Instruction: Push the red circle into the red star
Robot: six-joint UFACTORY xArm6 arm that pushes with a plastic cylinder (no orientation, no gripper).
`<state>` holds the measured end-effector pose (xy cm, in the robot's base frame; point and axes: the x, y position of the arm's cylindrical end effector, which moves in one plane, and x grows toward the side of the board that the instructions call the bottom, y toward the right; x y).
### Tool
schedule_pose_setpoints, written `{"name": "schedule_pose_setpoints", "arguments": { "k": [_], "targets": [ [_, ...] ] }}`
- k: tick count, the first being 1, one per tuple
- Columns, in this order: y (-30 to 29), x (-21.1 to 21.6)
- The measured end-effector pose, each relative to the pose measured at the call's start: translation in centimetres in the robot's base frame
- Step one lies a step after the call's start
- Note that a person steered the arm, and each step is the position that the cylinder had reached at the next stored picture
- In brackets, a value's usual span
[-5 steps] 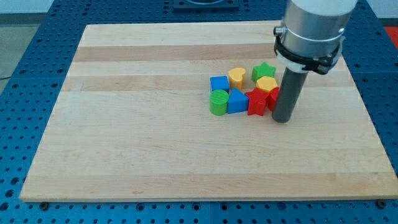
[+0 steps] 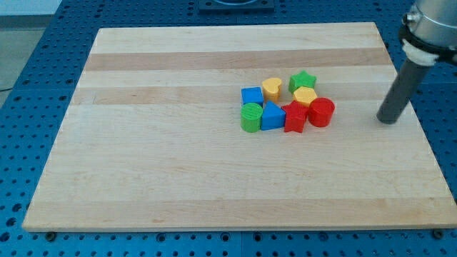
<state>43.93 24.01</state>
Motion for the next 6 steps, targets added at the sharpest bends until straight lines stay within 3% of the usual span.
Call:
{"name": "schedule_pose_setpoints", "arguments": {
  "k": [2, 6],
  "targets": [
    [-5.6, -1.7],
    [-8.0, -0.6]
  ]
}}
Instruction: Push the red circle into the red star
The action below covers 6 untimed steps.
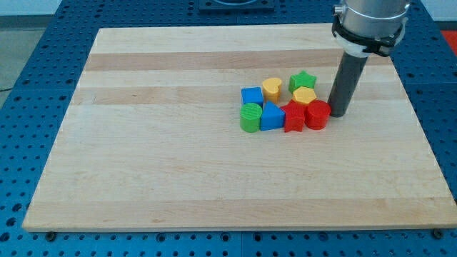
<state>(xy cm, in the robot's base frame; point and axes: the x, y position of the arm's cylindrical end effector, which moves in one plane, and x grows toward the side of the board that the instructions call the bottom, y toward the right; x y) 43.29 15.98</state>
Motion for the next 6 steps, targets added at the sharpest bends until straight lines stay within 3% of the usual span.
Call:
{"name": "schedule_pose_setpoints", "arguments": {
  "k": [2, 4, 6],
  "targets": [
    [0.2, 0.1],
    [2.7, -7.2],
    [-3.7, -14.8]
  ]
}}
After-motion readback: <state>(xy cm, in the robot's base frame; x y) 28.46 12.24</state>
